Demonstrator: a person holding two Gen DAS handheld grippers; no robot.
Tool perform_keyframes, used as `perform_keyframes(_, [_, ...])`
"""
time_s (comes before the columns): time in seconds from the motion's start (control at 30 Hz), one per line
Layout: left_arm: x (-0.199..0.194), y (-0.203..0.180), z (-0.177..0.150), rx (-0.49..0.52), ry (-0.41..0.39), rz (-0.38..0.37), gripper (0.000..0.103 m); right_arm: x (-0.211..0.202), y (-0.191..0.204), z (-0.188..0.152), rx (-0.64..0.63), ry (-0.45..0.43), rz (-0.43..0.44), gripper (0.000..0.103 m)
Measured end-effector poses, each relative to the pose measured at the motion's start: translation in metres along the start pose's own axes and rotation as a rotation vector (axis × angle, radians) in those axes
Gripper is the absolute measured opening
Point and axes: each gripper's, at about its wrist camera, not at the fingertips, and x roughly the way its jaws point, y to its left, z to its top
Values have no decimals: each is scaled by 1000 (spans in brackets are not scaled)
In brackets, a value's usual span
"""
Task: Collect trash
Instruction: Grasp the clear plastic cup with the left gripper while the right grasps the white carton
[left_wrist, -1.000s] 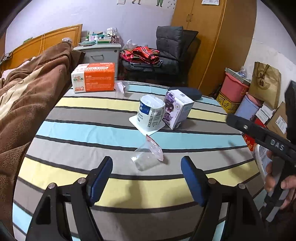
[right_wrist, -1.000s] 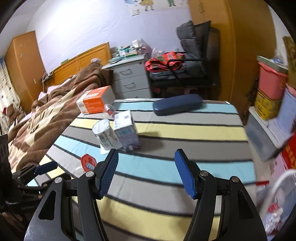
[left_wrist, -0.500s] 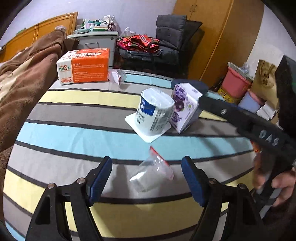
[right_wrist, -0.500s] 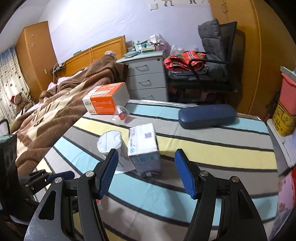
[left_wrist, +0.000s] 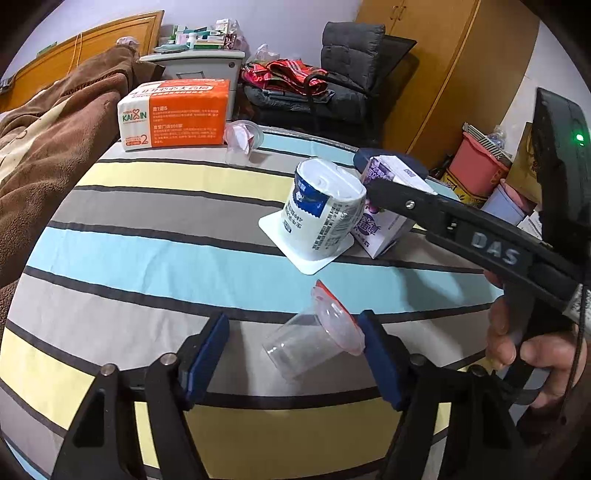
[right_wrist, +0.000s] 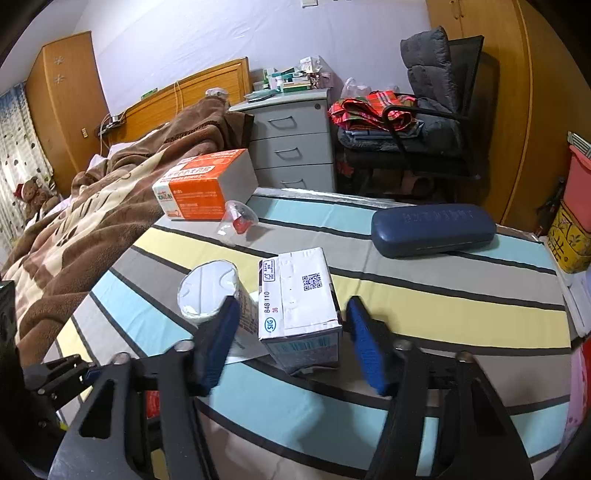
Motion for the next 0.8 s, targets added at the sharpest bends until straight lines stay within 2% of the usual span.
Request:
perform_keyframes(0.1, [3, 0, 0, -3, 8, -3, 60, 5, 1, -1, 5, 14, -1, 50])
perform_keyframes(0.13, [3, 0, 1, -3, 7, 3, 57, 5, 0, -1, 6, 16, -2, 45])
perform_keyframes(0.2, [3, 0, 2, -5, 1, -1, 53, 6, -1, -1, 10, 14, -7, 45])
perform_keyframes(0.8, [-18, -11, 1, 20, -57, 28, 53, -16, -11, -11, 67, -18, 0, 44])
